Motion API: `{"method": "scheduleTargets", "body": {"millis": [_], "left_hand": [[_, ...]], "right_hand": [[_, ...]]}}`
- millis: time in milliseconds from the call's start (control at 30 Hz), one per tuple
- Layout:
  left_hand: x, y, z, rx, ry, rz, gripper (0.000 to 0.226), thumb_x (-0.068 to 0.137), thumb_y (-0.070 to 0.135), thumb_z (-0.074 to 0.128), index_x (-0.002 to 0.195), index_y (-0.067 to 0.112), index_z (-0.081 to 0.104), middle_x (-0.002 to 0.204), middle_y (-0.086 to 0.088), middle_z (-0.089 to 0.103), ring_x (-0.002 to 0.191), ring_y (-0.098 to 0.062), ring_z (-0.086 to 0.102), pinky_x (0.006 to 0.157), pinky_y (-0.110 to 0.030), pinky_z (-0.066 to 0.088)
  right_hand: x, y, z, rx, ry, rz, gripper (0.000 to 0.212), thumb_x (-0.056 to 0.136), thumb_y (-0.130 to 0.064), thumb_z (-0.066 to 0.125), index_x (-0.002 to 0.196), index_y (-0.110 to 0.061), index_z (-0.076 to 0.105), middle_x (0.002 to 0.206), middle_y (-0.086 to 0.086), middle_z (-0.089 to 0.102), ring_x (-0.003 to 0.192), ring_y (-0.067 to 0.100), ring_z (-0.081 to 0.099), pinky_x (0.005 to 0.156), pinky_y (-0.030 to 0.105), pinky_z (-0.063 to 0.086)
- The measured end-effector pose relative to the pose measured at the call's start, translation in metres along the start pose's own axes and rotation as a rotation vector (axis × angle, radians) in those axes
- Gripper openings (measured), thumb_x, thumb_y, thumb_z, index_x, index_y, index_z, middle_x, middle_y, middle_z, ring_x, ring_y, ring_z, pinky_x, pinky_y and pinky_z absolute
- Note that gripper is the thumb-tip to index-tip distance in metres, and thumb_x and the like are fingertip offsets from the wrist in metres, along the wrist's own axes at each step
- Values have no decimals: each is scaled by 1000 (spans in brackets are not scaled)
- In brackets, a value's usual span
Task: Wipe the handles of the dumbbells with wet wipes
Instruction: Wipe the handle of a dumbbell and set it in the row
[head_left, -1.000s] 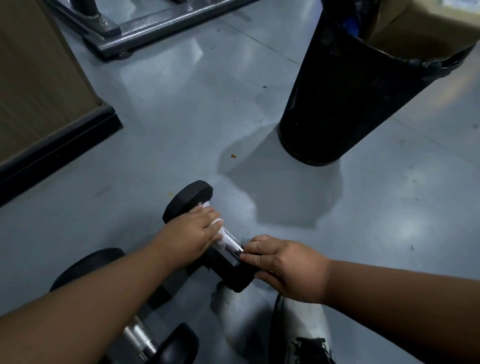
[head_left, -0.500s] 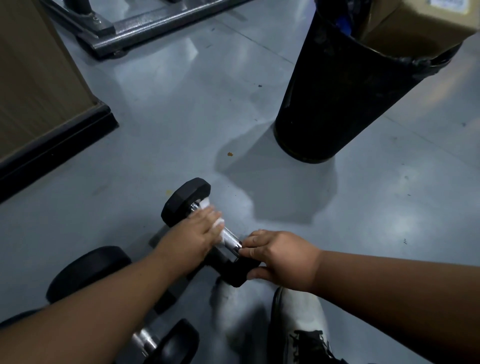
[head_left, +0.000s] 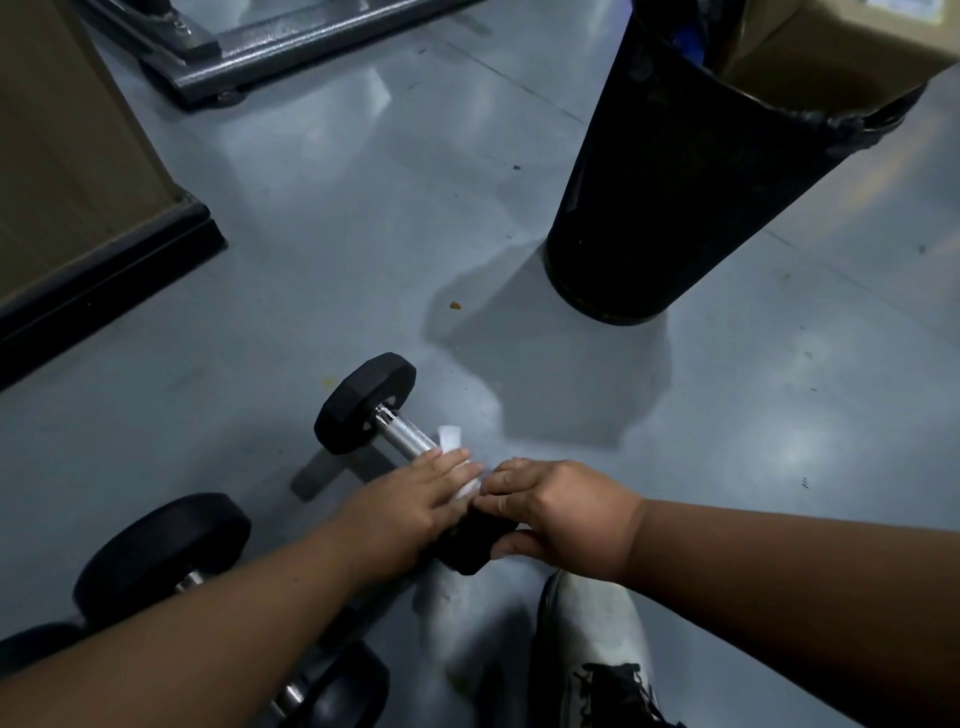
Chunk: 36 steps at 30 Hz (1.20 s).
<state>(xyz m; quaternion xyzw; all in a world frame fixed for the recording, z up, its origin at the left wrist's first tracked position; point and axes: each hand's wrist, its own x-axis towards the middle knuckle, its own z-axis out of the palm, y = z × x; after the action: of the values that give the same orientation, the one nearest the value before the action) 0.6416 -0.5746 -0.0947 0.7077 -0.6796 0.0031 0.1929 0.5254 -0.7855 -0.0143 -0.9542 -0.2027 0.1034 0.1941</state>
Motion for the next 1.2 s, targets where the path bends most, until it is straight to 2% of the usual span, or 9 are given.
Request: {"method": "scheduleTargets", "body": {"millis": [100,300,433,533,667,767,933,1133,1200], "left_hand": [[1,-28,-9,-26,3,-17,48,110,24,21,132,5,60,137,-18,61,128,-39,56,112,-50,39],[0,-37,-7,20,15,-210,42,90,7,47,127,4,67,136,-22,60,129,-44,55,101,-61,47],[15,-9,-2,-43,-54,-50,58,71,3,73,128,4,66,142,-22,56,133,-43,51,108,-60,41],[26,-22,-3,15,-39,-28,47,79,11,57,125,6,68,136,-16,62,127,-38,58,109,-53,41],[27,-54,-12,53,-2,-212,46,104,33,37,116,5,72,126,-18,67,118,-40,64,107,-49,40],[23,-30,1,71,34,-185,40,94,16,44,121,0,69,133,-24,62,124,-45,58,104,-58,46],[32,-9,4,6,31,-3,41,92,17,45,123,3,69,135,-18,63,127,-39,58,107,-55,43],[20,-47,-6,55,88,-225,39,100,16,40,122,1,69,133,-21,62,125,-43,58,100,-59,49],[26,-25,8,31,101,-157,36,96,12,47,119,-1,70,132,-24,62,125,-43,57,104,-57,46]], "right_hand": [[0,3,-2,25,14,-10,49,91,-44,65,126,-8,67,120,6,69,110,29,64,85,43,56],[-1,16,-16,149,8,6,45,89,-37,72,123,-7,69,122,6,69,110,26,65,91,40,55],[-3,32,-31,195,14,46,48,84,-38,76,122,-10,71,123,4,71,107,23,70,91,38,57],[-6,48,-40,187,-6,132,53,81,-41,78,124,-11,71,126,4,71,112,22,69,96,40,55],[-5,39,-42,188,-18,147,59,77,-55,77,118,-13,72,118,2,73,107,20,70,93,32,55],[2,26,-29,67,-48,189,61,79,-65,70,110,-12,69,104,6,70,97,27,66,83,39,55],[-2,11,2,-78,82,-37,37,95,-38,58,122,-15,68,130,5,63,132,31,50,105,54,46],[-1,16,-4,-97,81,-56,44,95,-45,48,112,-15,74,115,5,70,112,32,62,88,52,55],[0,16,-4,-87,74,-49,41,93,-43,52,113,-15,74,121,5,69,115,32,63,91,54,55]]}}
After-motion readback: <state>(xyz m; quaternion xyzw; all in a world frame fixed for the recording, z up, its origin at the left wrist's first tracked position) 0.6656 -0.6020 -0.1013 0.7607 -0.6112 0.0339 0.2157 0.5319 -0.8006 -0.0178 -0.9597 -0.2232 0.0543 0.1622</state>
